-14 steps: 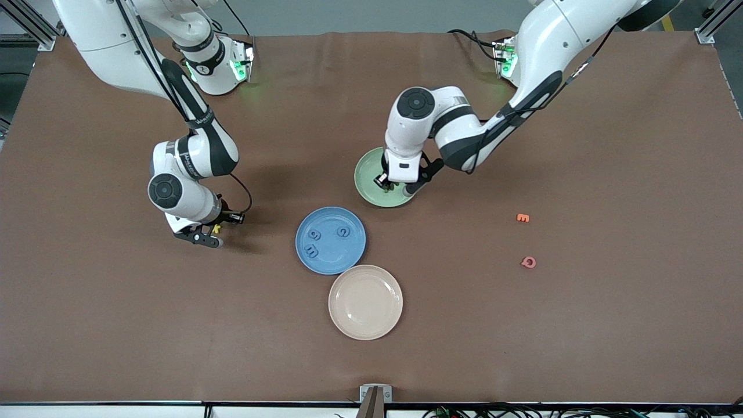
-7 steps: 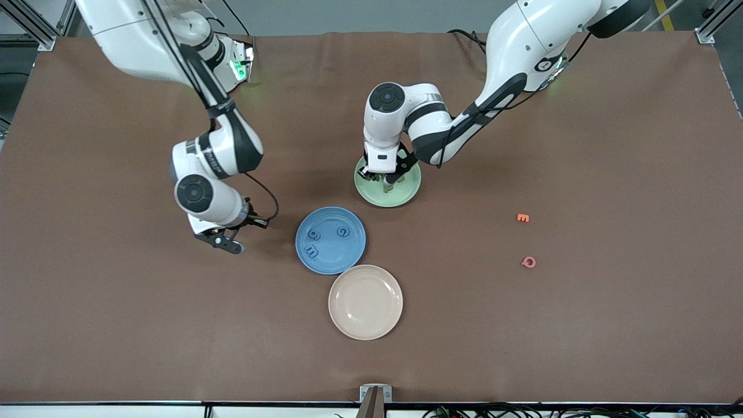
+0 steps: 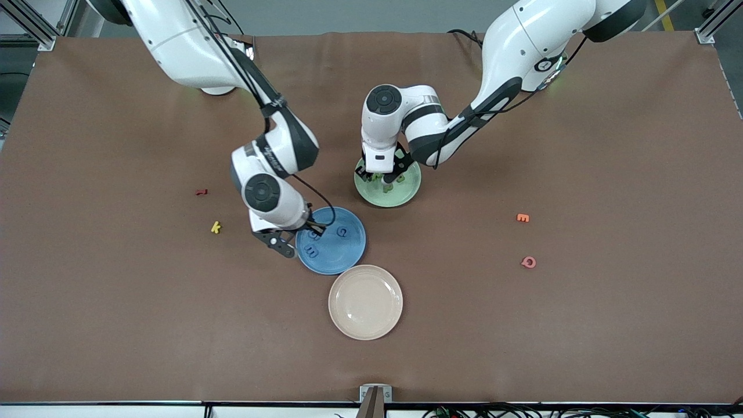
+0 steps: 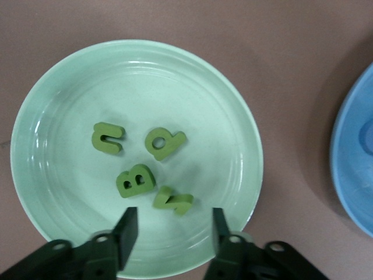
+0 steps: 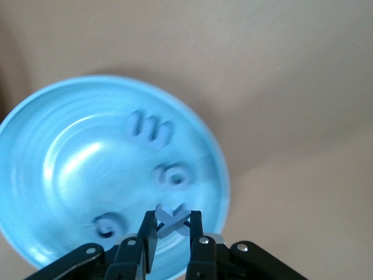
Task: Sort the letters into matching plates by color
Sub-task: 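Open the left gripper over the green plate while the right gripper drops X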
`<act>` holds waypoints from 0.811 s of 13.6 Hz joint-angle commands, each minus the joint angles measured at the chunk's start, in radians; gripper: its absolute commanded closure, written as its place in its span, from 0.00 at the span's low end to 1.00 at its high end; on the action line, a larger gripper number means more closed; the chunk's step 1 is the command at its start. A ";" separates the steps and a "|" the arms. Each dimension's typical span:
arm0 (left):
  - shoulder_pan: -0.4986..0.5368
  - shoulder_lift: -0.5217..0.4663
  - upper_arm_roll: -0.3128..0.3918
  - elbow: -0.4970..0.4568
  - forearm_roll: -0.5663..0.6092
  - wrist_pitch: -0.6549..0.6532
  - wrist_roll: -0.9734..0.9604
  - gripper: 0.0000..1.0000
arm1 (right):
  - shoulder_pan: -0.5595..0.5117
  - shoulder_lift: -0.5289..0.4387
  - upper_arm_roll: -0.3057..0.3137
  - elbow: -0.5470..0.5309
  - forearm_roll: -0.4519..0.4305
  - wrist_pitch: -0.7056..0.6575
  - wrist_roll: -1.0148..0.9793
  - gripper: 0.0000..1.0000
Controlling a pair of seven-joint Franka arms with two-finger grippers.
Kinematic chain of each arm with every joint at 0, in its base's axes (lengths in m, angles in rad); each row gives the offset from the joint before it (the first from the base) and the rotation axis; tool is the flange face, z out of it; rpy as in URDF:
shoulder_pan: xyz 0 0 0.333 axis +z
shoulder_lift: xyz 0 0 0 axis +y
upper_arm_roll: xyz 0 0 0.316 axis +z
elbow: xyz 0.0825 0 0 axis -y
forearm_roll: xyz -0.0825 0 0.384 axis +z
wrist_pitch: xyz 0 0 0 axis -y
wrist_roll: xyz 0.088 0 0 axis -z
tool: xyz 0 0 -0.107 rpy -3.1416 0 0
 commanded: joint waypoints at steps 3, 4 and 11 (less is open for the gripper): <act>0.002 0.007 0.004 0.043 0.003 -0.007 0.009 0.00 | 0.051 0.077 -0.007 0.096 0.008 -0.006 0.073 0.97; 0.008 0.004 0.004 0.043 0.010 -0.013 0.015 0.00 | 0.057 0.077 -0.007 0.096 0.009 -0.006 0.073 0.96; 0.117 -0.059 0.007 0.045 0.019 -0.125 0.197 0.00 | 0.060 0.077 -0.011 0.091 -0.004 -0.009 0.070 0.00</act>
